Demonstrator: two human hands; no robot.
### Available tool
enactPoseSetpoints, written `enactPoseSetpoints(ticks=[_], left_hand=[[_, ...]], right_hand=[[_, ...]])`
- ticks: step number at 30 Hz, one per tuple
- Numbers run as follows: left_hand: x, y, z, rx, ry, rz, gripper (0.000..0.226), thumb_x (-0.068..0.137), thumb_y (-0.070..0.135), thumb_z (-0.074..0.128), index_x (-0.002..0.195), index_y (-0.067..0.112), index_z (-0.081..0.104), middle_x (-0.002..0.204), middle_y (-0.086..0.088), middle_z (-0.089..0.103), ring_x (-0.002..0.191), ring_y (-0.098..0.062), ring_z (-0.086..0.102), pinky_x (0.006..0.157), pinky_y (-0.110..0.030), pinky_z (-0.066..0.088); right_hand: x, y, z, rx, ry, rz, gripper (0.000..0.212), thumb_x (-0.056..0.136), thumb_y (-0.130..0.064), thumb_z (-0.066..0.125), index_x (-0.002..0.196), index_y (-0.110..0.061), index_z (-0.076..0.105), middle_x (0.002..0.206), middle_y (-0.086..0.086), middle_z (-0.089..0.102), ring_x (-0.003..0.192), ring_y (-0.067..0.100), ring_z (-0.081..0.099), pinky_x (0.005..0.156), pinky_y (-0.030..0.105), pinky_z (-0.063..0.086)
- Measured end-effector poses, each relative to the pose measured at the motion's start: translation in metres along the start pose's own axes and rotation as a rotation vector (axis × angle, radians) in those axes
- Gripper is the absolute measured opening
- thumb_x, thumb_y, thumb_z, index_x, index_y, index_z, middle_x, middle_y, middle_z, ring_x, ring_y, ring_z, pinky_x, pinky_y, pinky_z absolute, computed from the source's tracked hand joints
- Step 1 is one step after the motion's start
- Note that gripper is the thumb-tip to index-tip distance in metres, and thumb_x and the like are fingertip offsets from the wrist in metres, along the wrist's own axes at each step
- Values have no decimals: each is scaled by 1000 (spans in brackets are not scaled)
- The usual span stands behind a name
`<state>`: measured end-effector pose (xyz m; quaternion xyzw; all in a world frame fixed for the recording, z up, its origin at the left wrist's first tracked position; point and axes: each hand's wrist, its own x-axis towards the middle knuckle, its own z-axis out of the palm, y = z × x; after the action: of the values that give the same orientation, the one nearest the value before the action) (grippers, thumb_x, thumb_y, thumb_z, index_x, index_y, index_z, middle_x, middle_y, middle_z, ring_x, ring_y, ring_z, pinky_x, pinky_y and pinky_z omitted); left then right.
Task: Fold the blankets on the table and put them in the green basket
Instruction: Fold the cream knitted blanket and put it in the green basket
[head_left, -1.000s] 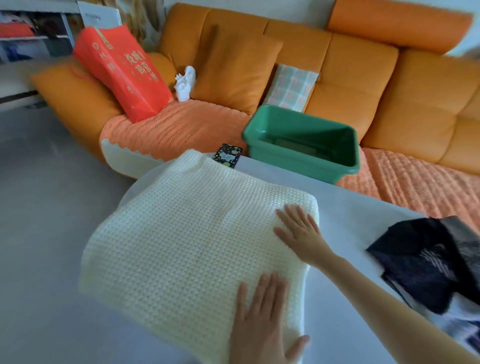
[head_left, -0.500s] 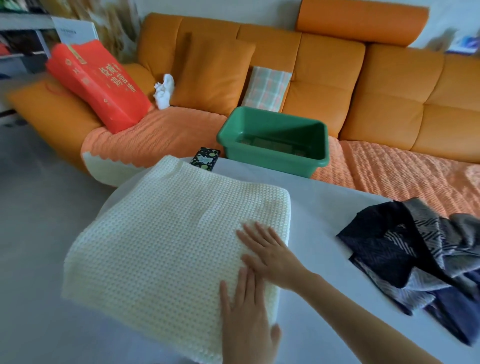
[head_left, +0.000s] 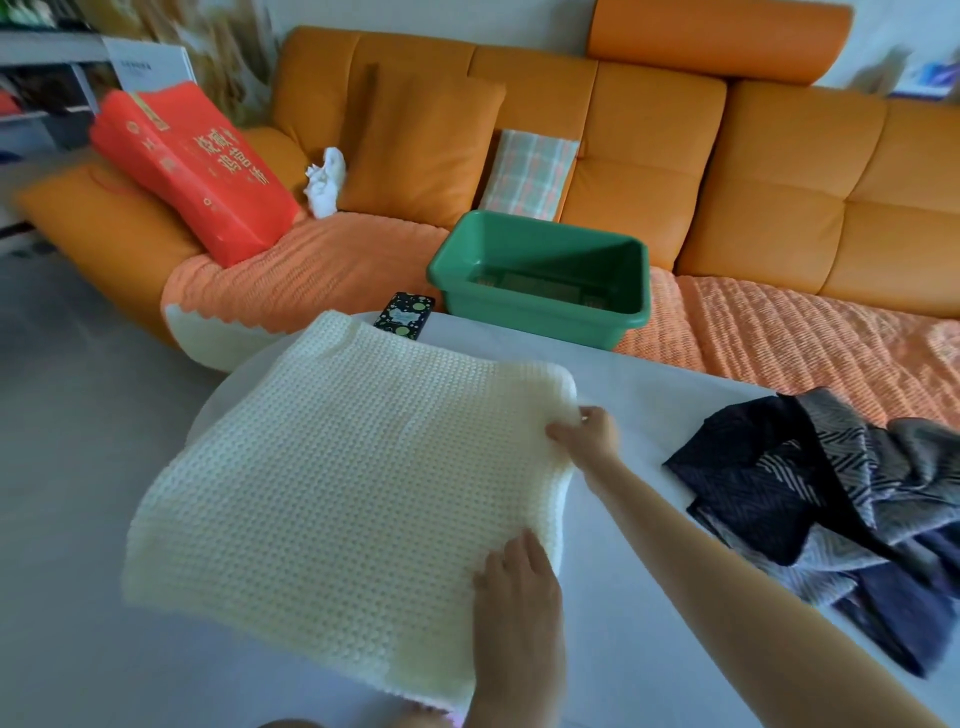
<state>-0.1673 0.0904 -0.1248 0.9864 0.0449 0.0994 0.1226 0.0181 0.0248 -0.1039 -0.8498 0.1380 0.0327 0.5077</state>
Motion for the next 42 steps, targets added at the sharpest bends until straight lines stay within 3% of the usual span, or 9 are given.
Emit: enactPoseSetpoints(ticks=[3,5,9,13,20,27,31,34,42], left_hand=[[-2,15,4,-180,45,91,77,24,32,85,98,15,73,75,5,68,59,-10,64,47,-18,47],[-10,31,13,-308,-11,170,66,52,46,75,112,22,64,94,10,71,74,-3,67,59,-13,49],[-19,43,20,-300,-143,230,55,97,50,10,123,27,53,123,8,62,110,-10,61,100,-27,35],[0,-4,15,-152,76,132,64,98,46,10,117,16,63,125,-6,61,120,-26,54,105,-44,18],[-13,-44,16,-39,-15,121,64,96,52,14,139,14,42,146,-4,39,137,-23,28,108,-50,16],[-22,-47,8,-212,-112,270,79,83,73,-1,144,32,26,153,12,11,143,-7,4,113,-41,-10],[-34,-49,5,-372,-84,428,60,82,73,33,128,39,50,139,22,37,133,4,22,113,-46,12],[-35,-46,2,-418,-59,485,55,74,67,51,120,37,55,120,21,48,116,0,39,104,-38,33],[-30,-20,8,-414,-66,538,48,60,37,79,104,34,60,90,15,60,88,-2,42,79,-21,30]], right_hand=[[11,-13,-32,-9,129,-163,38,83,-6,56,121,-6,52,106,8,58,87,20,54,72,34,48],[16,-9,-56,-76,140,-217,40,85,-7,54,125,-7,50,114,10,55,95,24,54,74,33,45],[5,32,-90,-579,-22,-160,72,92,-34,55,148,-9,17,151,13,17,138,35,18,110,43,23],[-51,68,-94,-628,-100,-430,71,93,-53,39,150,-20,14,158,-1,-8,145,20,-9,117,37,-2],[-121,106,-80,-820,-266,-597,70,83,-66,0,146,-34,-9,150,-18,-20,136,4,-32,115,31,-20],[-159,133,-96,-689,-232,-818,69,93,-64,17,149,-24,18,156,-10,4,146,10,-1,117,28,-3],[-186,159,-119,-404,-170,-699,51,87,-50,52,135,-40,40,148,-25,26,133,-7,30,105,6,25],[-187,156,-129,-219,-94,-642,34,75,-39,69,109,-38,59,118,-23,49,104,-3,54,85,11,45],[-193,161,-125,-135,-94,-567,24,74,-15,76,89,-31,67,88,-15,58,83,3,59,75,15,48]])
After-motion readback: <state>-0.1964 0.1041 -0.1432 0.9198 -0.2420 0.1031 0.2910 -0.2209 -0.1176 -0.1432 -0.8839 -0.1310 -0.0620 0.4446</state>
